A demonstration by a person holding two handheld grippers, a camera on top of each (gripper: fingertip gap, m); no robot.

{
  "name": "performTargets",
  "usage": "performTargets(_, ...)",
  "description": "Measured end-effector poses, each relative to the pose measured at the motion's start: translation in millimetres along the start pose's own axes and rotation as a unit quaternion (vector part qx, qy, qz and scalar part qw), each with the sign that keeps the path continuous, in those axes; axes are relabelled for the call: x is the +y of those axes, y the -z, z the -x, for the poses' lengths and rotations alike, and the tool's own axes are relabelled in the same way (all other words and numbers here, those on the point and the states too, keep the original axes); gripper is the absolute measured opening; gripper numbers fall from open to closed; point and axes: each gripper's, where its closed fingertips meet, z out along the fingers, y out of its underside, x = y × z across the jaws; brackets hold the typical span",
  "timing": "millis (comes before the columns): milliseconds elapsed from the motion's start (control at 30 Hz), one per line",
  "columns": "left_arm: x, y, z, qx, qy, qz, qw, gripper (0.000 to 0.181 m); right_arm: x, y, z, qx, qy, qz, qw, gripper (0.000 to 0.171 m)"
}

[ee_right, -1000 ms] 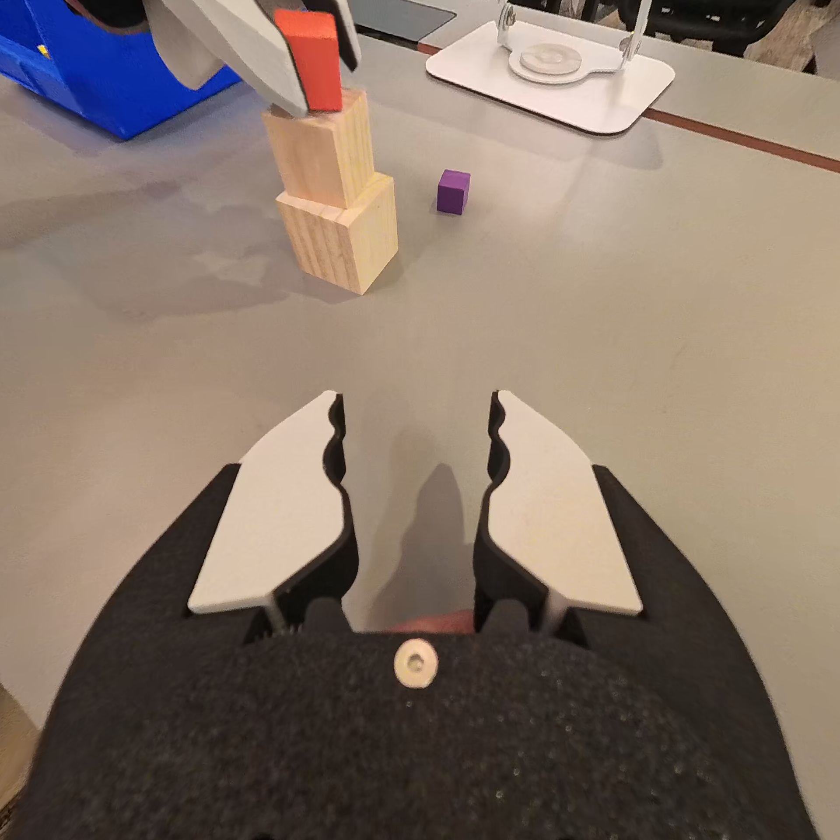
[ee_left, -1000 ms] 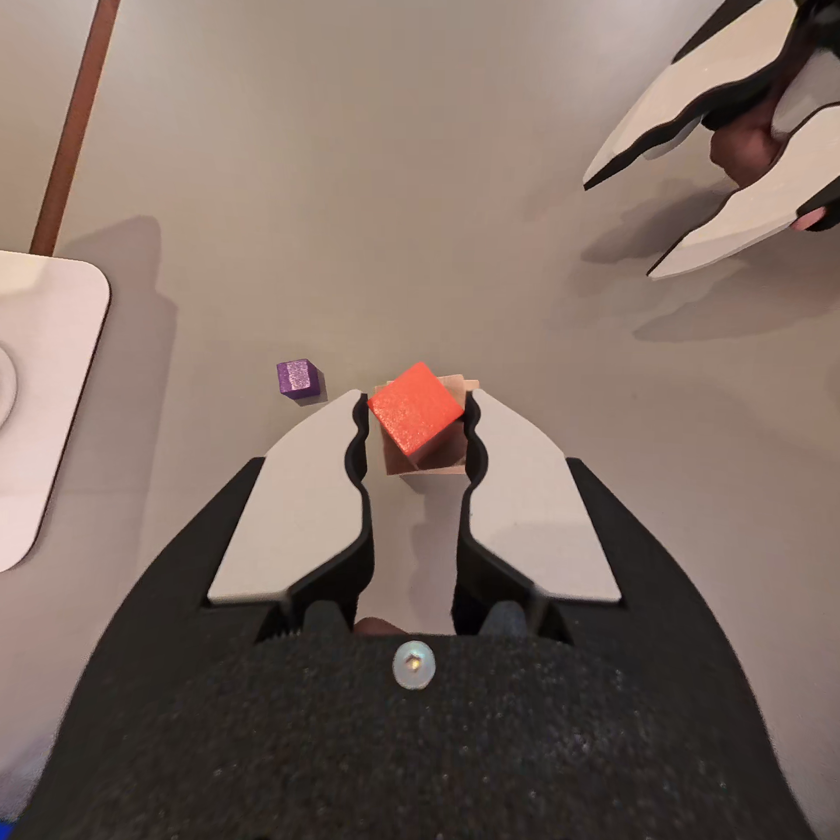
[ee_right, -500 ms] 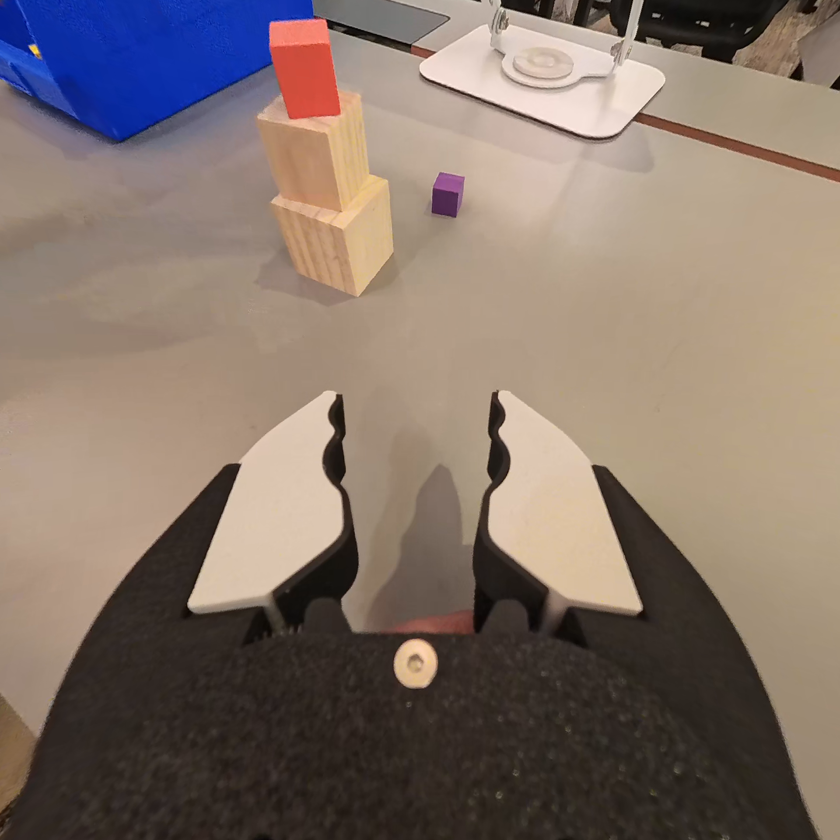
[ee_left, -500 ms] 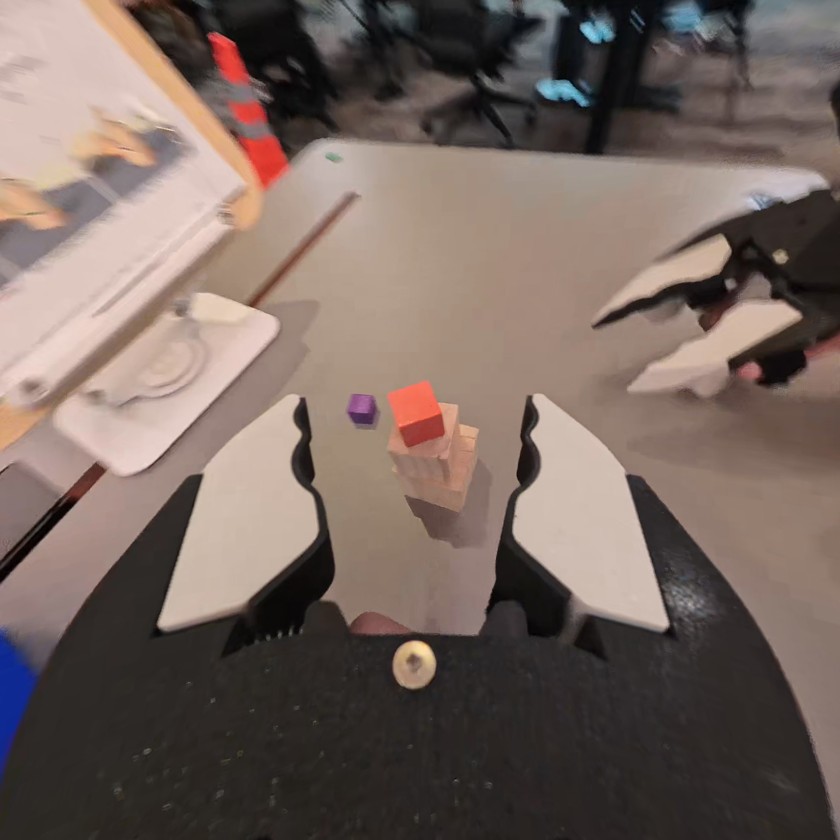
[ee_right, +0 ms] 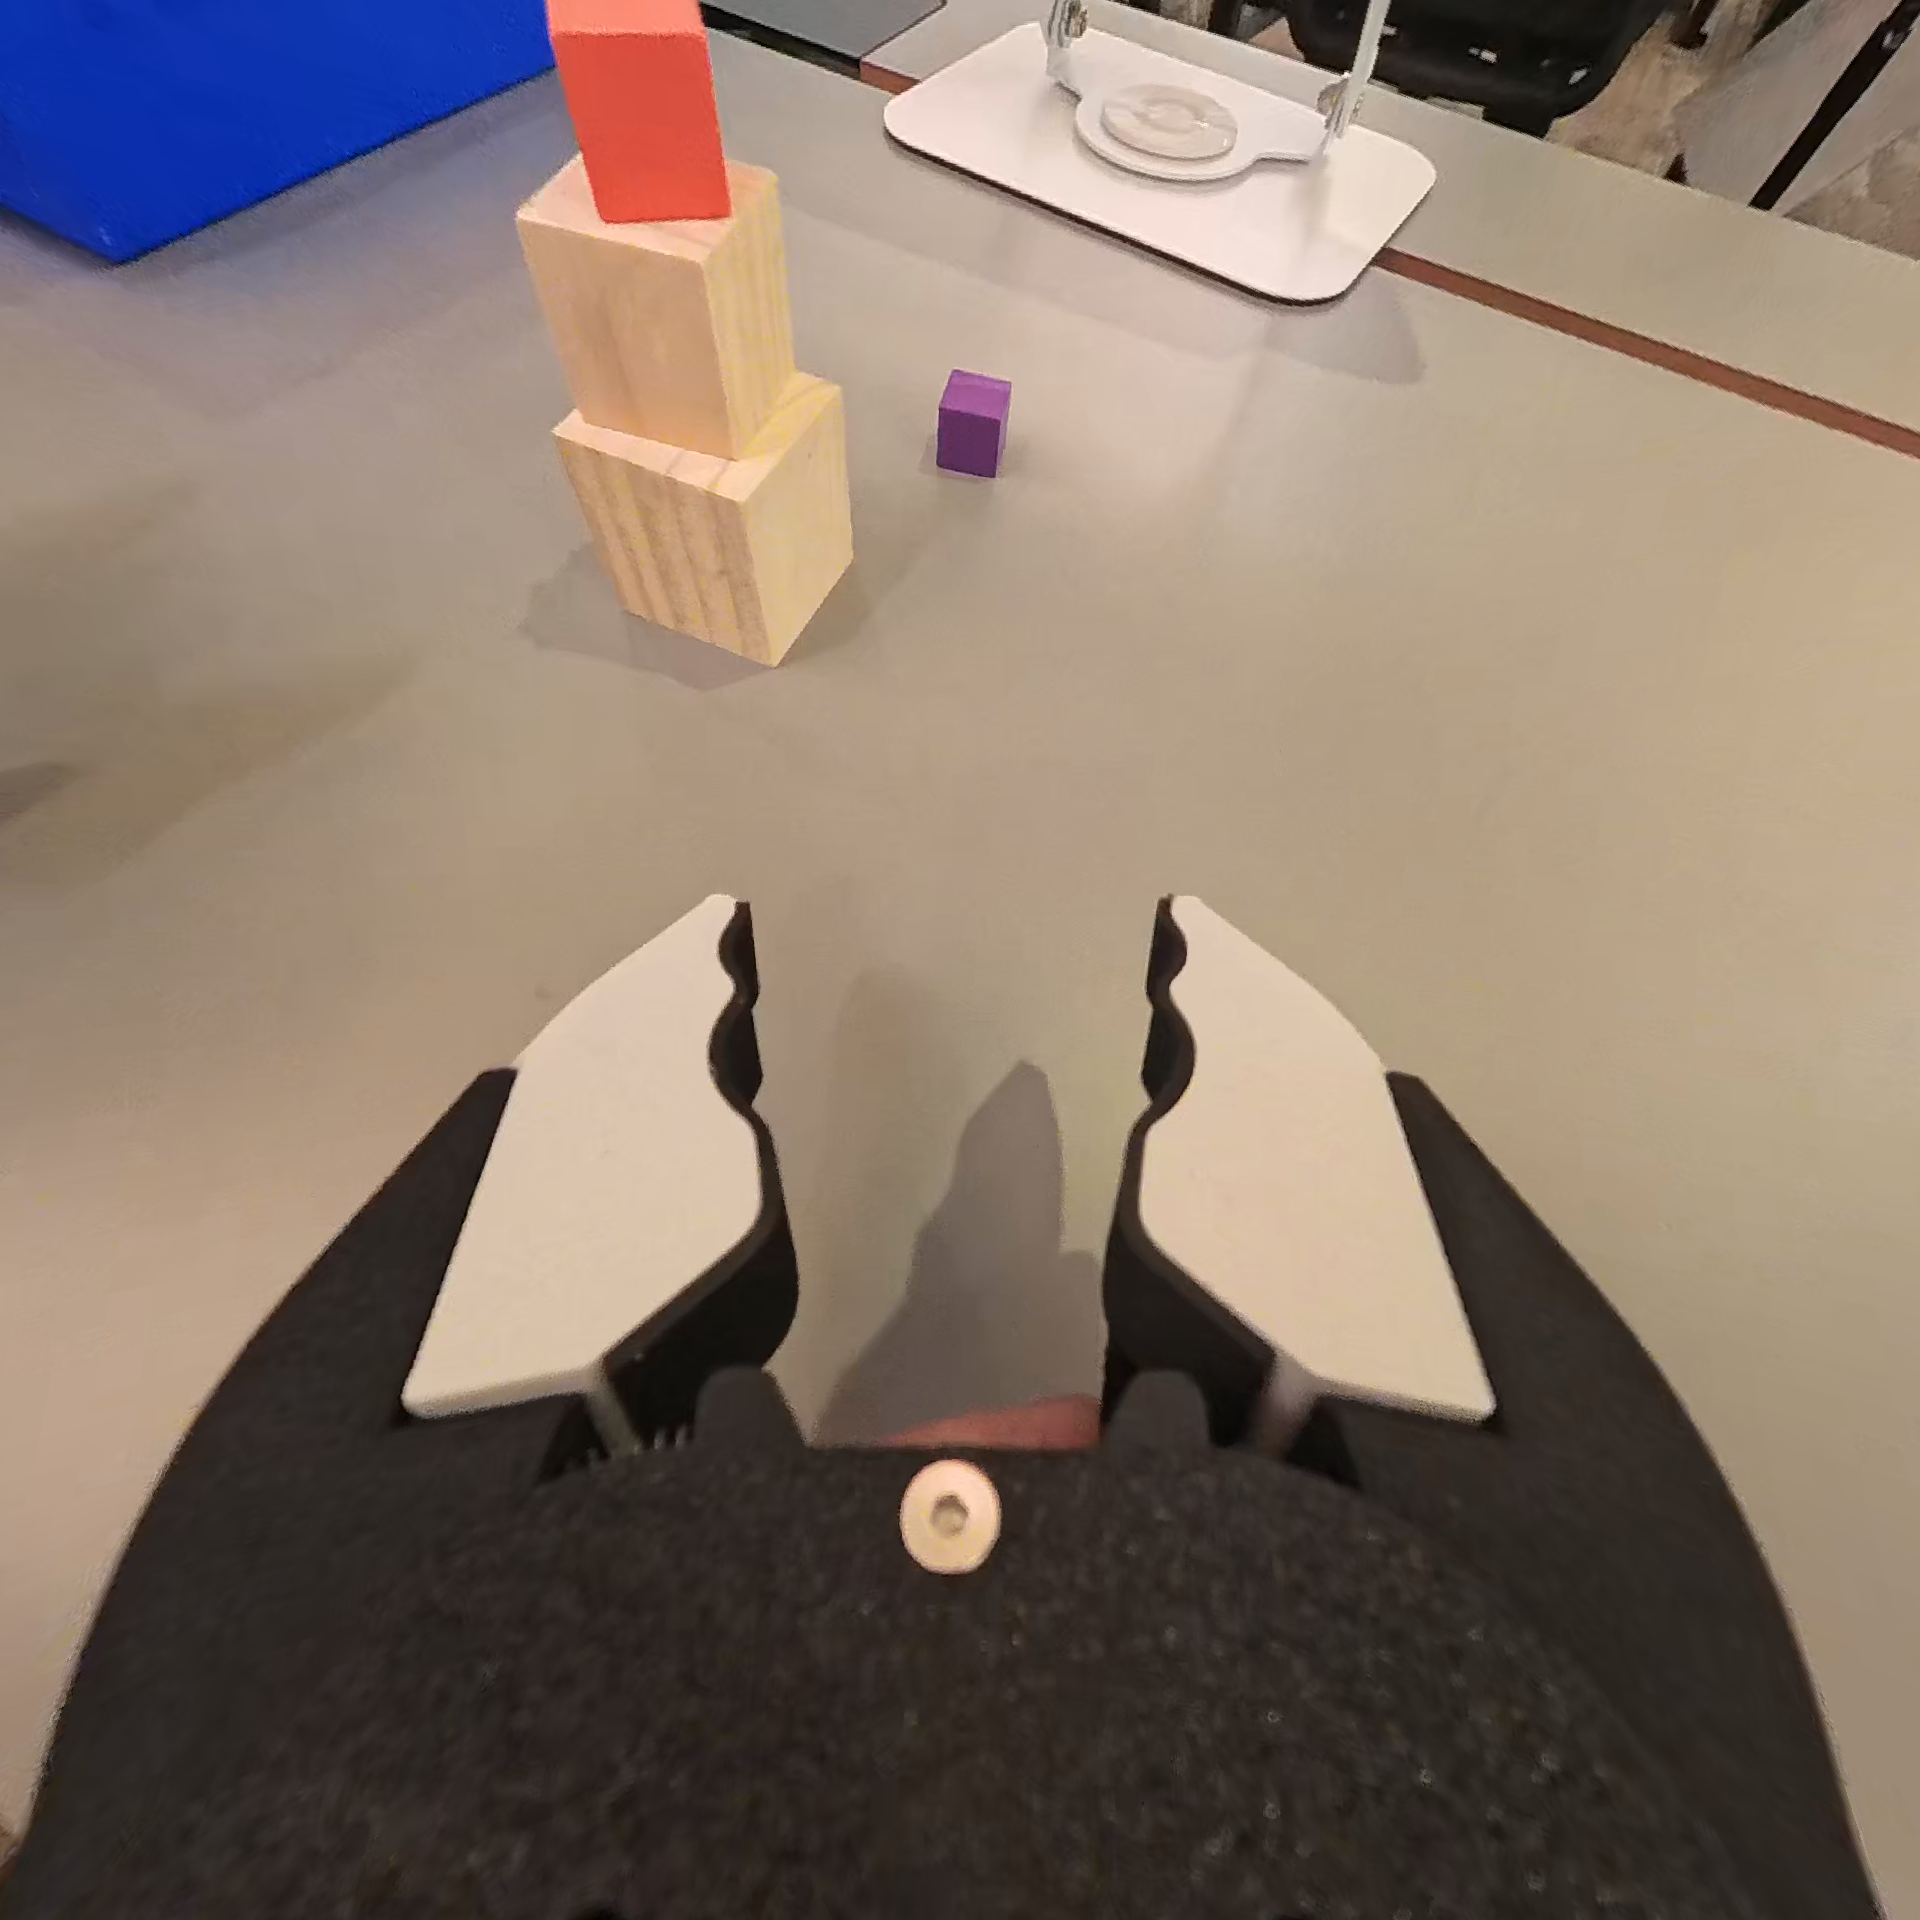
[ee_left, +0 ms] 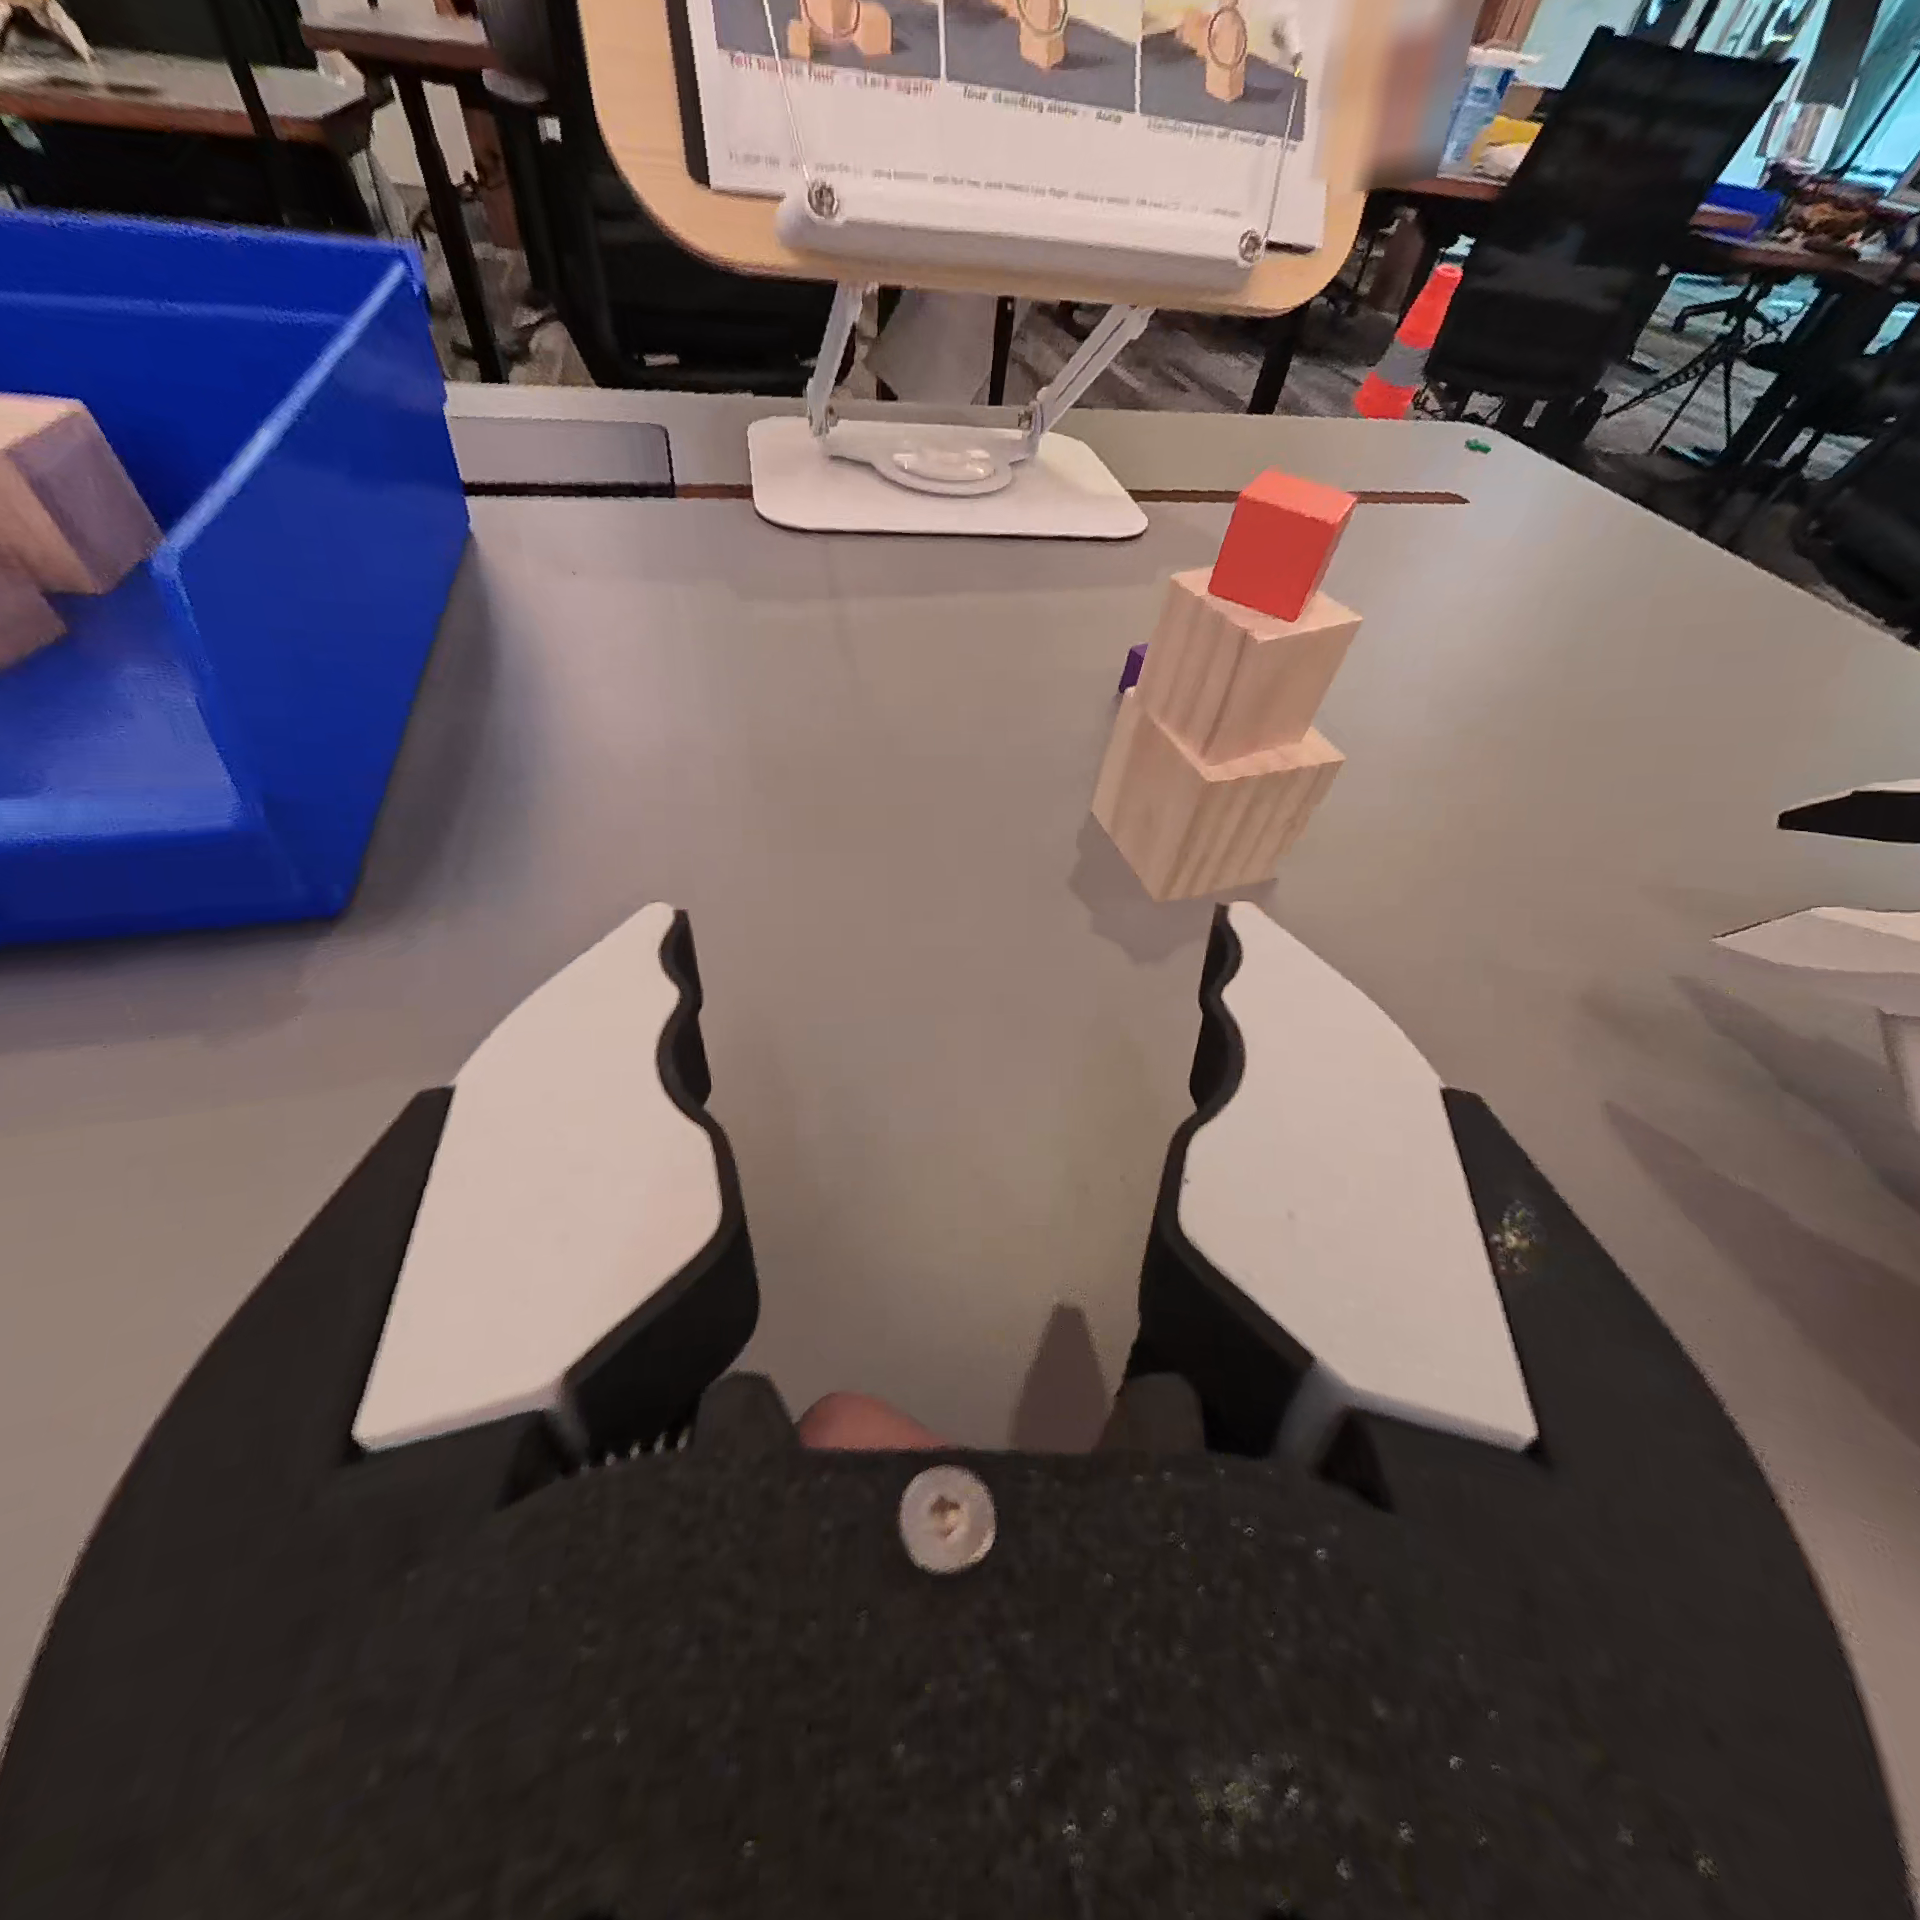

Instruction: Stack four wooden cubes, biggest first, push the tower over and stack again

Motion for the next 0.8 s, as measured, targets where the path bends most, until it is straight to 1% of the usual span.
performTargets(100,2.8,-5.7,0.5,0.005,-0.025,0.019,1.0,0.091,-11.4,-3.5,-1.2,-0.013,0.044,-0.011,0.999,0.07)
performTargets(167,6.4,-7.2,-2.8,0.021,-0.012,0.024,0.999,0.088,-27.9,-13.0,-1.1,-0.052,0.125,-0.022,0.991,0.059)
performTargets(233,10.8,-7.4,-4.9,0.027,-0.005,0.035,0.999,0.088,-44.0,-34.0,-7.3,-0.088,0.22,-0.018,0.971,0.054)
performTargets(300,10.8,-7.4,-7.0,0.03,-0.011,0.034,0.999,0.087,-54.7,-58.7,-7.0,-0.145,0.307,0.018,0.94,0.06)
performTargets(367,11.9,-8.0,-8.1,0.032,-0.014,0.038,0.999,0.087,-67.1,-83.5,-6.5,-0.195,0.376,0.053,0.904,0.059)
performTargets(433,12.0,-8.4,-9.7,0.037,-0.014,0.038,0.998,0.087,-78.7,-109.1,-9.4,-0.235,0.418,0.091,0.873,0.055)
performTargets(533,13.0,-9.4,-9.9,0.042,-0.01,0.043,0.998,0.086,-86.4,-142.4,-14.9,-0.277,0.465,0.152,0.827,0.049)
performTargets(633,14.2,-10.4,-9.5,0.046,-0.003,0.049,0.998,0.086,-82.9,-164.8,-18.7,-0.297,0.505,0.213,0.782,0.045)
performTargets(733,14.6,-10.8,-10.0,0.053,0.002,0.051,0.997,0.086,-77.5,-173.5,-11.6,-0.324,0.519,0.246,0.752,0.043)
performTargets(800,15.4,-11.5,-10.8,0.059,0.005,0.055,0.997,0.086,-73.1,-176.4,-7.5,-0.334,0.525,0.26,0.738,0.042)
